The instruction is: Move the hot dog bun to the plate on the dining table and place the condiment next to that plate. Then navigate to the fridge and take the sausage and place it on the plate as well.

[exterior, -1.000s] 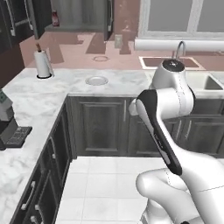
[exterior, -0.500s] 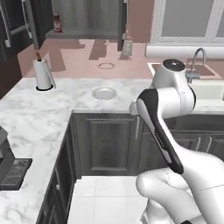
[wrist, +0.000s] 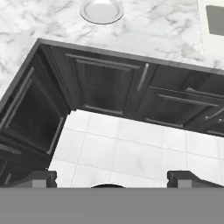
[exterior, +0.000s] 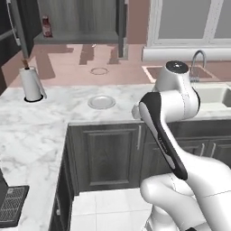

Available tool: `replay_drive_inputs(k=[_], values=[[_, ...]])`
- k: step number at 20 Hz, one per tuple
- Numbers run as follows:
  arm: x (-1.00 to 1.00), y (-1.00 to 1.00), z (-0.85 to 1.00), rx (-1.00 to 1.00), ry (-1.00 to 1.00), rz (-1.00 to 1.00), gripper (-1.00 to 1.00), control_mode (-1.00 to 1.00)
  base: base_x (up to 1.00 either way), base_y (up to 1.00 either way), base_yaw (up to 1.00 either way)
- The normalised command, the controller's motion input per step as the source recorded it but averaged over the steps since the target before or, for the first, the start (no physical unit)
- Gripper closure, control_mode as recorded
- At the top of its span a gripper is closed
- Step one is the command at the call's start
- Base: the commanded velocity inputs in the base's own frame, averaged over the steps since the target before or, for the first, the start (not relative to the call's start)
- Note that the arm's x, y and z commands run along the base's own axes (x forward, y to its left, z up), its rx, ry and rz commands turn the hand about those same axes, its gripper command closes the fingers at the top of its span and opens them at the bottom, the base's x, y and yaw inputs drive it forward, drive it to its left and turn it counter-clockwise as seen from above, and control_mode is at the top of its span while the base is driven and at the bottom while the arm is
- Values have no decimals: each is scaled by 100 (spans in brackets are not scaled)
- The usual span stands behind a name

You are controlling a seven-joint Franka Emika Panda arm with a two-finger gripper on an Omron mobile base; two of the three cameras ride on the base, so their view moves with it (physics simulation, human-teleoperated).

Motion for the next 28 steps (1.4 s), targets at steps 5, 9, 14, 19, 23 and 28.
replay_drive_inputs(k=[5, 9, 14, 19, 23, 28], values=[[0, 0, 0, 0, 0, 0, -100, 100, 25, 32, -24], [0, 0, 0, 0, 0, 0, -100, 100, 32, 56, -19], [0, 0, 0, 0, 0, 0, -100, 100, 60, 67, -16], [0, 0, 0, 0, 0, 0, -100, 100, 81, 41, -11], [0, 0, 0, 0, 0, 0, -100, 100, 84, 34, -9], [0, 0, 0, 0, 0, 0, -100, 100, 84, 34, -7]])
